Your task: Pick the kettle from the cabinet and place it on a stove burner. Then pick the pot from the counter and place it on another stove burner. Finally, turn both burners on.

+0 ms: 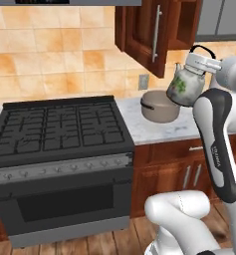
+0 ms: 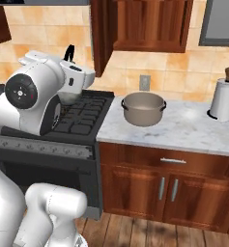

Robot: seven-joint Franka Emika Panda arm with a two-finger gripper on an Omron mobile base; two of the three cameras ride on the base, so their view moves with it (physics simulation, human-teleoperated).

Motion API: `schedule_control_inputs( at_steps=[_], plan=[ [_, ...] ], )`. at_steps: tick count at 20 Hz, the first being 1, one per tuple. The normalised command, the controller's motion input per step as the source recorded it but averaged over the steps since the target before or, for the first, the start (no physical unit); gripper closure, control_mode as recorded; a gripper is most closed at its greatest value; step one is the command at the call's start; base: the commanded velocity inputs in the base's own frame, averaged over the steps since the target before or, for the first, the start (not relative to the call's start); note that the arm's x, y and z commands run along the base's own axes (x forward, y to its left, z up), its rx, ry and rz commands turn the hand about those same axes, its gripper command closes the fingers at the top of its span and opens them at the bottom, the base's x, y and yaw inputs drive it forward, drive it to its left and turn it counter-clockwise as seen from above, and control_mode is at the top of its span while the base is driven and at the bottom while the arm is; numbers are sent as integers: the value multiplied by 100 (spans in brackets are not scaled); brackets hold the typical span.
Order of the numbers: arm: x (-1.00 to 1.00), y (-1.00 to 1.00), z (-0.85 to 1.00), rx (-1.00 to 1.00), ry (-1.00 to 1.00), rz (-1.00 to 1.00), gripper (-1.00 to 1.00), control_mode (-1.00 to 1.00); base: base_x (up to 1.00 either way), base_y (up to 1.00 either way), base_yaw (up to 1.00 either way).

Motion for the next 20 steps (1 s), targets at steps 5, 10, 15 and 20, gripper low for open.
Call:
schedule_control_inputs(
  at_steps=[5,10,15,20],
  plan=[
    [0,0,0,0,0,0,100,100,-1,65,-2],
    [0,0,0,0,0,0,100,100,0,59,-2],
    [0,0,0,0,0,0,100,100,5,50,-4],
    [0,0,0,0,0,0,100,100,23,33,-4]
  ],
)
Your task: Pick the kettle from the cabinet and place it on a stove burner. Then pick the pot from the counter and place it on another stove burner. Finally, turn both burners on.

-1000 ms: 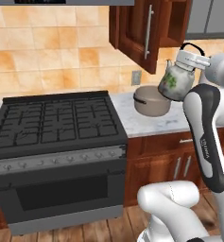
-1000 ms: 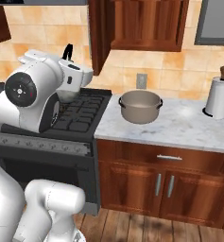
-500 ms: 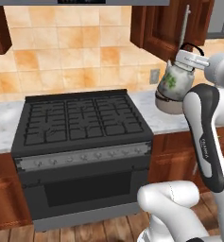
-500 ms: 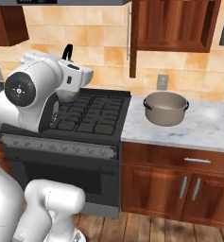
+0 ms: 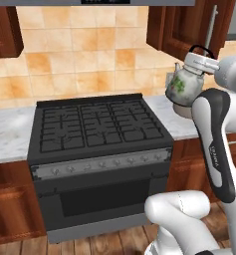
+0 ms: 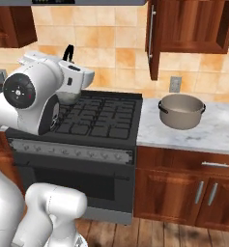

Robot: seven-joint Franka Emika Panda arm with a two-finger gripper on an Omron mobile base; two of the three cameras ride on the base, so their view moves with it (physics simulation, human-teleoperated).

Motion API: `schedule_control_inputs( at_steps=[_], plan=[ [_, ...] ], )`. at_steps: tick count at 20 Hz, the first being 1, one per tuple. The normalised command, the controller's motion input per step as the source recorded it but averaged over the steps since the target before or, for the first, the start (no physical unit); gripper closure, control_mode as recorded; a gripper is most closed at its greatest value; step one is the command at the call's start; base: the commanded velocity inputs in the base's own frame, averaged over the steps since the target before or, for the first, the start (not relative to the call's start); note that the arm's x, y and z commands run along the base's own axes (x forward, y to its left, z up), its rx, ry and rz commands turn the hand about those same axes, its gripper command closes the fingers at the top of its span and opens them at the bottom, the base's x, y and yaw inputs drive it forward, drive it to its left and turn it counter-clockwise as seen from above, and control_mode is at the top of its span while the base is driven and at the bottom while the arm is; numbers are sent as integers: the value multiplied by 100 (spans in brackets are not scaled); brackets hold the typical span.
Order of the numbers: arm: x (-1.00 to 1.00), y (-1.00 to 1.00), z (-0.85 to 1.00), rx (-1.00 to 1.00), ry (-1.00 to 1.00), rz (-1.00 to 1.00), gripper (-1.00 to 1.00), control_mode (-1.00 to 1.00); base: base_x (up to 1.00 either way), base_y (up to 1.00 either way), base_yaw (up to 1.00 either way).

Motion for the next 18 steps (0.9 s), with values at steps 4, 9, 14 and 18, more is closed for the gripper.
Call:
schedule_control_inputs(
  at_steps=[4,9,14,18],
  plan=[
    [0,0,0,0,0,0,100,100,34,27,-4],
    [0,0,0,0,0,0,100,100,35,20,-3],
    [0,0,0,0,0,0,100,100,36,22,-3],
    [0,0,0,0,0,0,100,100,41,23,-3]
  ],
)
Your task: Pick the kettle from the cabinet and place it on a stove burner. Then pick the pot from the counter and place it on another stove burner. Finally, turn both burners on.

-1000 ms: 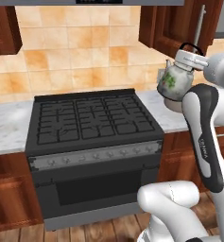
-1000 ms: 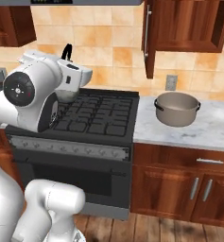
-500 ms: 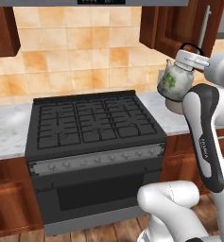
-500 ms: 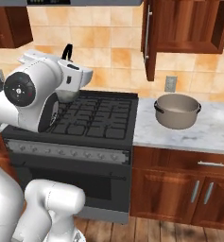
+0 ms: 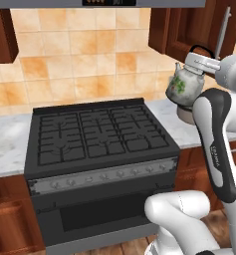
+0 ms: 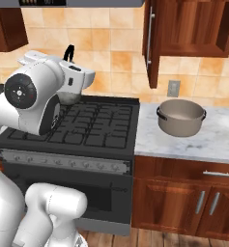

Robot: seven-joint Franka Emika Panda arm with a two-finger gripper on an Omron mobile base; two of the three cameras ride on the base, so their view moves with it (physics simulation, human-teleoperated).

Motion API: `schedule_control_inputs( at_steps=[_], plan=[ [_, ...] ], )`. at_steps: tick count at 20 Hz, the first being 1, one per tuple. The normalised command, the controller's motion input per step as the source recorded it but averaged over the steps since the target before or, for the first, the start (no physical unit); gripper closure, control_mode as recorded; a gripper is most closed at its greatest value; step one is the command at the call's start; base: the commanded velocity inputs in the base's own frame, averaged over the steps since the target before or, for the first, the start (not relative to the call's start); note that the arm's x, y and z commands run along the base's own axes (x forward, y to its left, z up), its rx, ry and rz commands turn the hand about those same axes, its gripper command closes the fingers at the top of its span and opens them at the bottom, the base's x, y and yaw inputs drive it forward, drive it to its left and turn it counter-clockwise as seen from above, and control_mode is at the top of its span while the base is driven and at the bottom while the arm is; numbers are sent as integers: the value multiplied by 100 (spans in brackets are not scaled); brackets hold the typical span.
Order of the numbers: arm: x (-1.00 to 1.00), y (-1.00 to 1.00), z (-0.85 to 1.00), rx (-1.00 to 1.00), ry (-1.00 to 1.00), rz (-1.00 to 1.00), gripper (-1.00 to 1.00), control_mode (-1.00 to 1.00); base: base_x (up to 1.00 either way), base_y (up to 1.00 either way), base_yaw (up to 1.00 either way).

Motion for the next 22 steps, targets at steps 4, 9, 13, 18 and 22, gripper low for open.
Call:
schedule_control_inputs(
  at_steps=[4,9,13,18,22],
  plan=[
    [0,0,0,0,0,0,100,100,45,26,-4],
    [0,0,0,0,0,0,100,100,45,22,-4],
    [0,0,0,0,0,0,100,100,44,22,-4],
    [0,0,0,0,0,0,100,100,45,26,-5],
    [0,0,0,0,0,0,100,100,44,24,-5]
  ],
)
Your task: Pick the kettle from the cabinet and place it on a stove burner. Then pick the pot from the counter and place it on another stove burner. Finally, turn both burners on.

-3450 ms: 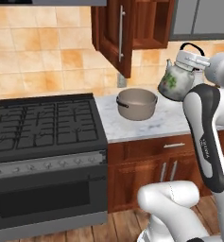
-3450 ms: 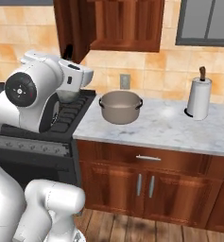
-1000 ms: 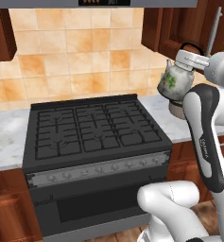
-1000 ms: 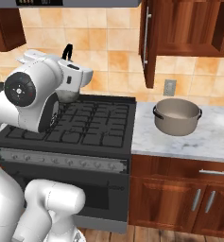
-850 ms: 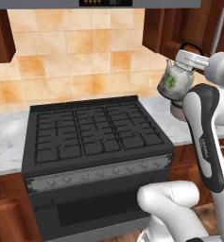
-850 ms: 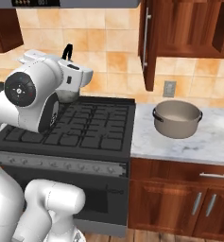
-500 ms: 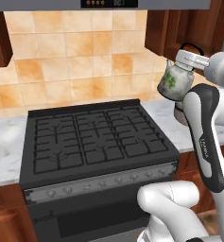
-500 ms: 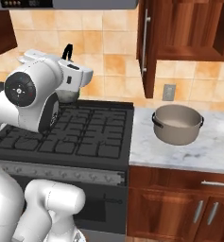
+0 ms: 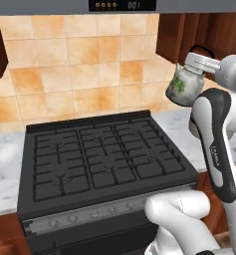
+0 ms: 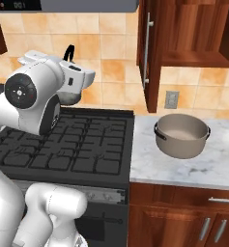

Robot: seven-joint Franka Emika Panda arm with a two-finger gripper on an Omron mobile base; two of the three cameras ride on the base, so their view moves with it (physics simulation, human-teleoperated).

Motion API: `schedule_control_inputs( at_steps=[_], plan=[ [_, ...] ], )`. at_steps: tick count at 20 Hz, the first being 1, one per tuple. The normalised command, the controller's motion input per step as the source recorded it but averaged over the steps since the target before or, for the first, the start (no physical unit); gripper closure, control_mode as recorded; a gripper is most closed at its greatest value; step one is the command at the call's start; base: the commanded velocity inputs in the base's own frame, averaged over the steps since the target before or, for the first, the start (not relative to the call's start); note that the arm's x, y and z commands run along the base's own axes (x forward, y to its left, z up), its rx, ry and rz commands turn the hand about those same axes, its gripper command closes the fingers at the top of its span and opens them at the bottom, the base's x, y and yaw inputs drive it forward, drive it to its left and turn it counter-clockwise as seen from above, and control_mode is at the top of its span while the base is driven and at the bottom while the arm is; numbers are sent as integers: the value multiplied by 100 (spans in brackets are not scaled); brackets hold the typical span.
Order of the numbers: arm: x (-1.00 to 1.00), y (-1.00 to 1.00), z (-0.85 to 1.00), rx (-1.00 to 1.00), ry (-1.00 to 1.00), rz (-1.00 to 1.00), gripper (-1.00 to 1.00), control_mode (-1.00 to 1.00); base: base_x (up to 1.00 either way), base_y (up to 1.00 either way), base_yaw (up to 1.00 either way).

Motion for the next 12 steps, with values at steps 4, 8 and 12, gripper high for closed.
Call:
schedule_control_inputs(
  at_steps=[4,8,12],
  plan=[
    [0,0,0,0,0,0,100,100,44,25,-5],
    [0,0,0,0,0,0,100,100,43,29,-5],
    [0,0,0,0,0,0,100,100,39,29,-5]
  ],
)
